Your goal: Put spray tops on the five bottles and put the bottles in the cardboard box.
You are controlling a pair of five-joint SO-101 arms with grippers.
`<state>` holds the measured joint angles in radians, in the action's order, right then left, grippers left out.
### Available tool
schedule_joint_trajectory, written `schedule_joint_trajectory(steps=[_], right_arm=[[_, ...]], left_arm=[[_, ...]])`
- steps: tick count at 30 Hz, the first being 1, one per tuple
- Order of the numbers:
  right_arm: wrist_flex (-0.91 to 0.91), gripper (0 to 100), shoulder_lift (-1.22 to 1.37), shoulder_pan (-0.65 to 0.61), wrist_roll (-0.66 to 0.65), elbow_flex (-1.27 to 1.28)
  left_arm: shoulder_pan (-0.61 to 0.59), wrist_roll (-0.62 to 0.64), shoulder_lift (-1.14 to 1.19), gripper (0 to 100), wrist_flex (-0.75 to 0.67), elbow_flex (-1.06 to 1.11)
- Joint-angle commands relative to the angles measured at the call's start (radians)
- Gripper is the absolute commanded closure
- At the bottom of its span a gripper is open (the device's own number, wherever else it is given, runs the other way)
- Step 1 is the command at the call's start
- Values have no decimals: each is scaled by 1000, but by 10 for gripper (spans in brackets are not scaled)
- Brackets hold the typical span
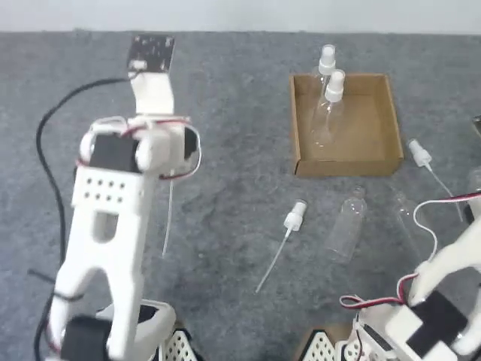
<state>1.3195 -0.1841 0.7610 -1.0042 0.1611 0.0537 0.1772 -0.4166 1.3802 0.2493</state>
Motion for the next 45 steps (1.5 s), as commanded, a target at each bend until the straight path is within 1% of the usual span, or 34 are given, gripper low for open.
schedule_joint_trajectory(steps=[1, 5, 7, 8, 10, 14, 19, 22, 26, 29, 33, 36, 41, 45], right_arm=[[-5, 991, -81, -4, 11, -32], [-4, 992, -105, -10, 17, -34], [-1, 992, -133, -45, 32, -31], [2, 992, -150, -74, 71, -28], [10, 992, -194, -150, 195, -9], [1, 993, -340, -369, 396, 61], [-24, 993, -602, -719, 572, 199], [-114, 993, -765, -924, 663, 361], [-283, 993, -923, -1201, 741, 609], [-406, 993, -966, -1348, 779, 740], [-499, 993, -970, -1461, 802, 829], [-510, 991, -978, -1506, 789, 841], [-538, 992, -989, -1512, 747, 847], [-596, 992, -1026, -1515, 807, 859]], left_arm=[[-3, -26, -190, 991, -32, 65], [-5, -61, -278, 990, -34, 94], [3, -61, -313, 990, -34, 84], [5, -61, -327, 990, -34, 73], [5, -61, -345, 990, -34, 45], [-3, -61, -364, 990, -34, 5], [-3, -52, -367, 990, -34, -102], [-3, -49, -367, 990, -35, -205], [-3, 31, -367, 990, -92, -280], [5, 84, -367, 990, -135, -286], [5, 166, -365, 990, -207, -285], [5, 175, -365, 990, -241, -285], [3, 170, -367, 990, -239, -285], [3, 172, -367, 990, -244, -285]])
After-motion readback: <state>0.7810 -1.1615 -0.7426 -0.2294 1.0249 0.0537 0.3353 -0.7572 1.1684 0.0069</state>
